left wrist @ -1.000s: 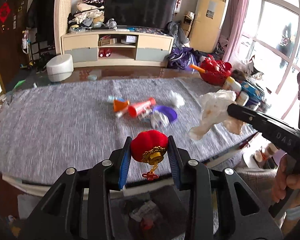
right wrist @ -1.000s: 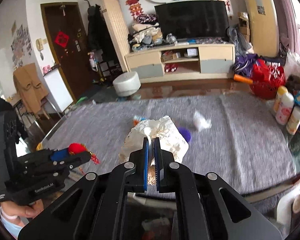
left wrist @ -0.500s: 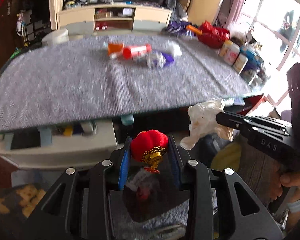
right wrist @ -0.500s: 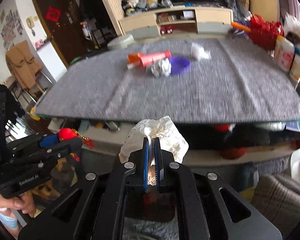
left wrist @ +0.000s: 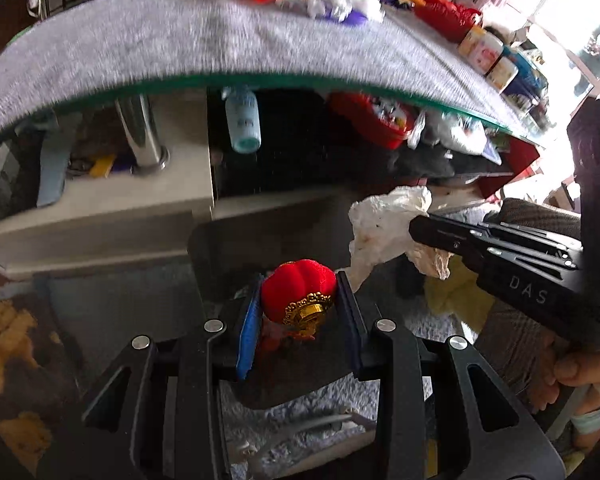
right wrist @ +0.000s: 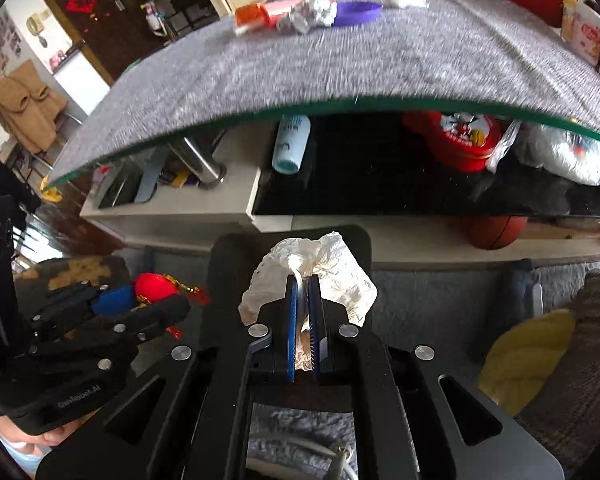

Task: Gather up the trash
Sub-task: 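Lower the lantern and tissue into the grey bin and open both tools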

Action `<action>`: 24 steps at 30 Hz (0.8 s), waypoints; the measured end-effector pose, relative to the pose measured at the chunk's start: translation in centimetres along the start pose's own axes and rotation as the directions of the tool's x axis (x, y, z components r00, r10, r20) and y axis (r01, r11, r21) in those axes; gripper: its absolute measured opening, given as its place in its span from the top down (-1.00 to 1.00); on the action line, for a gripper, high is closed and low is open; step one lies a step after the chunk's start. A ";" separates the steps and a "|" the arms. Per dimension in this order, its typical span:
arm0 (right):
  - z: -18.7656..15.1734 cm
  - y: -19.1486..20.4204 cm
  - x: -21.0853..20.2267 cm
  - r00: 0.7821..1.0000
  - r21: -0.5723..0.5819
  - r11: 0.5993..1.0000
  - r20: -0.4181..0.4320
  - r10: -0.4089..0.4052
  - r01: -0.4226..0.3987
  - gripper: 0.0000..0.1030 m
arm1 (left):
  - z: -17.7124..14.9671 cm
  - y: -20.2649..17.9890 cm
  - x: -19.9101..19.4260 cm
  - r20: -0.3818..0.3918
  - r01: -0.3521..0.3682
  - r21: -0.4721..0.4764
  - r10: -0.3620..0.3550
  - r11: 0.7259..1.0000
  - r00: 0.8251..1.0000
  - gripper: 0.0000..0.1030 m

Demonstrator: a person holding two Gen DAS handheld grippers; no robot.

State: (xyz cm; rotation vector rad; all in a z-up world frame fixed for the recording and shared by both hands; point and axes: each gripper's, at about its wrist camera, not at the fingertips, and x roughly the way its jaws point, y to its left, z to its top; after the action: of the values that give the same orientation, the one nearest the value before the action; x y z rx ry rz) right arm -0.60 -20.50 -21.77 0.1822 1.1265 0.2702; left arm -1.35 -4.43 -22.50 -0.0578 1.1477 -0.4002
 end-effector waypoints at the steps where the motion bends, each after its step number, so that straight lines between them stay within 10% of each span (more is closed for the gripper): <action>1: 0.0 0.1 0.2 1.000 0.000 1.000 -0.008 -0.001 0.001 0.86 | -0.1 0.0 0.3 -0.010 0.001 0.000 -0.001 1.000 1.000 0.36; 16: 0.9 -0.1 1.5 0.998 0.039 0.999 -0.051 0.027 -0.025 0.80 | -0.2 0.6 1.6 -0.057 0.012 -0.022 -0.013 1.000 0.998 0.18; 21: 1.1 -0.7 1.5 0.999 0.063 0.998 -0.046 0.027 -0.024 0.13 | 0.0 0.6 1.1 -0.041 -0.023 -0.002 0.023 1.000 0.999 -0.09; 24: 1.3 -1.0 1.2 0.999 0.076 0.997 -0.039 0.034 -0.031 0.09 | 0.1 0.7 0.9 -0.039 -0.031 -0.006 0.031 0.999 0.999 -0.18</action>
State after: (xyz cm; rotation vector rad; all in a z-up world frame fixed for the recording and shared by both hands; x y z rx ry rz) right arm 1.21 -21.08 -22.47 0.2629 1.1757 0.2610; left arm -0.75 -4.10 -23.47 -0.0382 1.1869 -0.3711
